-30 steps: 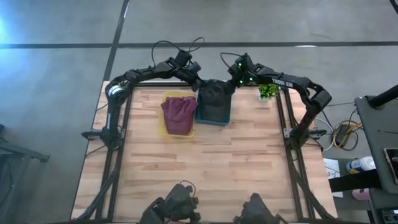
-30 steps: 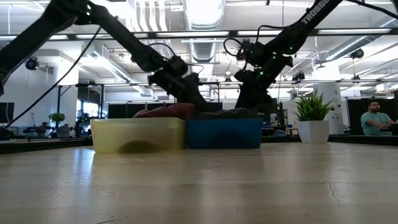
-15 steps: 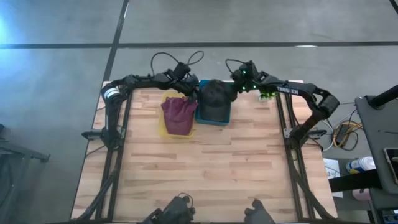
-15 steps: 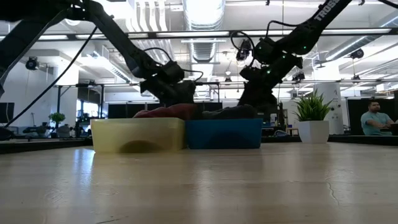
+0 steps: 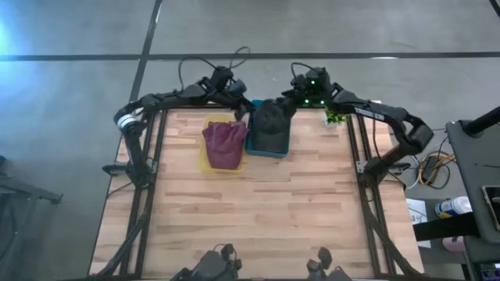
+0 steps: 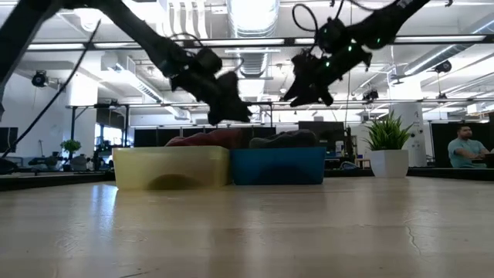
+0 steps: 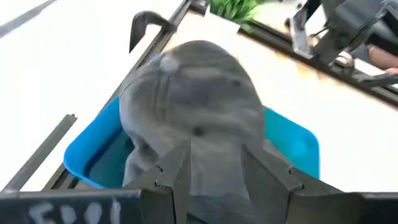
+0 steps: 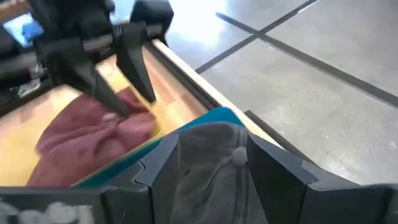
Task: Pick & Place hat
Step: Return to Home Position
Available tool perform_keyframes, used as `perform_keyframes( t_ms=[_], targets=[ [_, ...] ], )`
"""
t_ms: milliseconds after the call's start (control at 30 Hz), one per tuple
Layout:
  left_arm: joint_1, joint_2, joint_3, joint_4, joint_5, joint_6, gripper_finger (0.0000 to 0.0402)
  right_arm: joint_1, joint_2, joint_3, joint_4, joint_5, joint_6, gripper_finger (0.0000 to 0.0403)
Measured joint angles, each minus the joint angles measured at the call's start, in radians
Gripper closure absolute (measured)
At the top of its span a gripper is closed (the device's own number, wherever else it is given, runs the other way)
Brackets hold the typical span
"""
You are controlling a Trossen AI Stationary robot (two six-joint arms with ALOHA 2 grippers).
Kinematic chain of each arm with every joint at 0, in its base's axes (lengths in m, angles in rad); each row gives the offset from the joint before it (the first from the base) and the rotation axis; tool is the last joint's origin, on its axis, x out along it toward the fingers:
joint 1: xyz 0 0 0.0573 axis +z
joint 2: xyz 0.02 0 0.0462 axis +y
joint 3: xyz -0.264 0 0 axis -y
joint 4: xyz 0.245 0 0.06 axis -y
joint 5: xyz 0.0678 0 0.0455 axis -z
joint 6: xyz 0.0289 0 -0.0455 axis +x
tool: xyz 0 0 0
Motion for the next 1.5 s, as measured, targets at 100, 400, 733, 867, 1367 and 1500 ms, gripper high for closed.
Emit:
perform_keyframes(
  t_ms=[100,400,733,867,1367,1500],
  targets=[
    [0.0,-0.076,-0.005,-0.058,0.0,-0.026,0.0268,0.015,-0.068,0.017,-0.105,0.0,-0.021,0.0223],
    [-0.069,-0.317,-0.164,-0.15,0.092,-0.238,0.0268,0.217,-0.377,-0.171,-0.192,0.132,0.032,0.0223],
    [-0.386,-0.696,-0.52,0.06,-0.184,-0.6,0.0268,0.485,-0.79,-0.427,-0.195,0.207,0.184,0.0223],
    [-0.499,-0.808,-0.606,0.075,-0.434,-0.834,0.0268,0.524,-0.941,-0.463,-0.189,0.21,0.235,0.0223],
    [-0.728,-1.059,-0.97,0.53,-0.468,-0.695,0.0268,0.582,-1.229,-0.679,-0.203,0.204,0.307,0.0223],
    [-0.717,-1.115,-1.066,0.582,-0.467,-0.655,0.0268,0.582,-1.238,-0.728,-0.201,0.211,0.411,0.0223]
  ],
)
